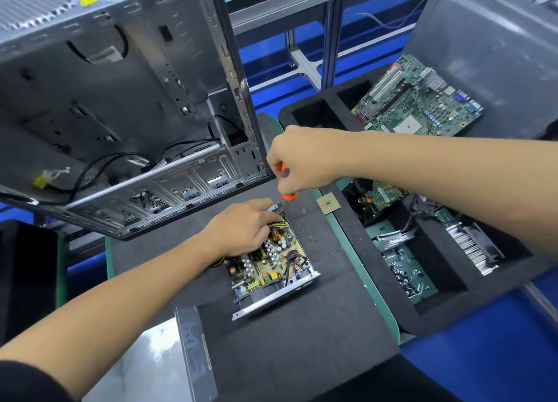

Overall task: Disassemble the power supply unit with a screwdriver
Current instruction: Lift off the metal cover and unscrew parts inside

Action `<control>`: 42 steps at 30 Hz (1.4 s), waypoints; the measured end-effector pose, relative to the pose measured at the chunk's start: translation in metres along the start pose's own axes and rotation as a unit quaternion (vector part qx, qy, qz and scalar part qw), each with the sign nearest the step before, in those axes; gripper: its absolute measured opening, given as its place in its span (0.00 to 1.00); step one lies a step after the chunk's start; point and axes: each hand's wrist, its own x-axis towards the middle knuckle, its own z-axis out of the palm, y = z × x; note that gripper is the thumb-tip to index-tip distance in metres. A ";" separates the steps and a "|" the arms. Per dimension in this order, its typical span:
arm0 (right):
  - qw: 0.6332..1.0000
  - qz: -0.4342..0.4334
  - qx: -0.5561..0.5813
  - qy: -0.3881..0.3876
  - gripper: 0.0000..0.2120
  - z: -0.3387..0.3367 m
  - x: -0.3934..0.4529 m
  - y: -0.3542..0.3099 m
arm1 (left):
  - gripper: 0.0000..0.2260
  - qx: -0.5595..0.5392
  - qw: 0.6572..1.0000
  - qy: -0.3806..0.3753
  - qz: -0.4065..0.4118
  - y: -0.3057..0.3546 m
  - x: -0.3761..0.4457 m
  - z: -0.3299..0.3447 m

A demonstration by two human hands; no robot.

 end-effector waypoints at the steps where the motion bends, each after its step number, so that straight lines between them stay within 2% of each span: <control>1: 1.000 0.002 -0.001 0.003 0.08 -0.001 0.000 0.001 | 0.26 -0.001 1.000 0.004 0.002 0.000 0.000 0.000; 11: 0.999 0.013 0.033 0.007 0.08 -0.016 -0.011 0.002 | 0.25 0.008 0.999 0.038 0.015 -0.004 -0.001 0.006; 15: 0.997 0.028 0.078 0.004 0.08 -0.032 -0.012 -0.002 | 0.30 0.010 0.999 0.041 0.004 -0.003 -0.003 0.008; 17: 0.994 0.031 0.101 0.003 0.07 -0.037 -0.014 -0.005 | 0.30 -0.028 0.999 0.039 -0.012 -0.003 -0.001 0.007; 19: 0.993 0.028 0.117 0.002 0.07 -0.041 -0.015 -0.007 | 0.27 -0.100 0.994 0.042 -0.024 -0.001 0.001 0.007; 23: 0.992 0.030 0.118 0.017 0.07 -0.045 -0.016 -0.010 | 0.10 -0.207 0.975 0.063 -0.039 0.003 0.004 0.005; 29: 0.985 0.022 0.170 0.021 0.03 -0.060 -0.011 -0.007 | 0.07 -0.235 0.966 0.088 -0.063 -0.005 -0.012 -0.012; 32: 0.975 0.012 0.221 -0.034 0.04 -0.070 0.003 -0.009 | 0.05 -0.225 0.956 0.151 -0.111 -0.028 -0.042 -0.036; 35: 0.979 0.014 0.170 -0.114 0.05 -0.061 0.029 -0.032 | 0.04 -0.228 0.927 0.213 -0.207 -0.059 -0.080 -0.057; 36: 0.983 0.005 0.132 -0.131 0.05 -0.055 0.039 -0.045 | 0.04 -0.214 0.923 0.220 -0.234 -0.068 -0.092 -0.061; 39: 0.987 -0.033 0.049 -0.147 0.14 -0.029 0.070 -0.086 | 0.04 -0.166 0.919 0.211 -0.288 -0.087 -0.125 -0.058; 42: 0.986 -0.075 0.011 -0.147 0.13 -0.005 0.089 -0.117 | 0.06 -0.180 0.900 0.209 -0.338 -0.098 -0.159 -0.040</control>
